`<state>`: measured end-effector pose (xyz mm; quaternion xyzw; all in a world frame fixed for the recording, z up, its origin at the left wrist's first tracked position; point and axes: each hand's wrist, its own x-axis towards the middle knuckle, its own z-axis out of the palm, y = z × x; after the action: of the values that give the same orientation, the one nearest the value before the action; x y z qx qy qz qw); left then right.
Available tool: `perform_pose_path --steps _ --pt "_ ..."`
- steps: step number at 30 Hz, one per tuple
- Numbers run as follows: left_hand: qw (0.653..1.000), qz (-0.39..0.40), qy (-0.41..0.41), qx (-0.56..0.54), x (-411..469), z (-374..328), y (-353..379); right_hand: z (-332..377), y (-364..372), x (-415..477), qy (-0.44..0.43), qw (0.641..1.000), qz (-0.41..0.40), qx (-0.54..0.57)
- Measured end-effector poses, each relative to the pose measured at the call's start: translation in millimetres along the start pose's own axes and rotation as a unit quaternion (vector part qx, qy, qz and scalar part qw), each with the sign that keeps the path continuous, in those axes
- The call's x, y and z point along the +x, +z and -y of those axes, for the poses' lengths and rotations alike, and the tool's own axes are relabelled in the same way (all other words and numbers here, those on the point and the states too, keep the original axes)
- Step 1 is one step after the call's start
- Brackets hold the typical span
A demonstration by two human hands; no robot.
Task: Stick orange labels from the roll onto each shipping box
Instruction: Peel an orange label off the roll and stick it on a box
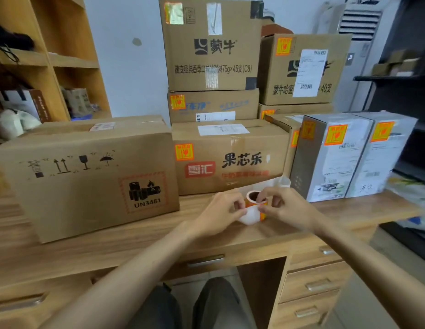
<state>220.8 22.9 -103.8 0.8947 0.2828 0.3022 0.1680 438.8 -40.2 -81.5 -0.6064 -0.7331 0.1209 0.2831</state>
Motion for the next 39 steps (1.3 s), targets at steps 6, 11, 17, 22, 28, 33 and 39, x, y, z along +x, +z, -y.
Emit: perform_pose_path --steps 6,11,17,22,28,33,39 --pt "0.998 0.016 -0.065 -0.006 -12.0 18.9 -30.1 3.7 15.2 1.3 0.006 1.000 0.013 -0.016" --pt "0.996 0.029 -0.081 0.008 -23.6 31.6 -44.7 14.0 29.4 6.1 -0.005 0.999 -0.009 -0.049" --pt "0.996 0.032 -0.050 0.071 -20.9 24.5 -43.8 15.3 36.8 2.6 -0.002 0.997 -0.035 -0.062" --pt "0.997 0.038 -0.031 0.056 -5.2 11.9 -27.4 16.7 34.8 -2.5 -0.027 0.998 -0.031 -0.051" --pt "0.998 0.021 -0.054 -0.009 -1.5 5.6 -10.6 14.2 28.0 -5.9 -0.034 0.997 -0.032 -0.059" --pt "0.997 0.027 -0.068 -0.004 -0.2 7.8 -12.5 8.3 25.4 -6.1 -0.013 0.997 -0.048 -0.066" --pt "0.994 0.042 -0.096 -0.041 -0.7 4.7 -14.8 10.1 29.1 -3.9 -0.005 0.995 -0.073 -0.071"
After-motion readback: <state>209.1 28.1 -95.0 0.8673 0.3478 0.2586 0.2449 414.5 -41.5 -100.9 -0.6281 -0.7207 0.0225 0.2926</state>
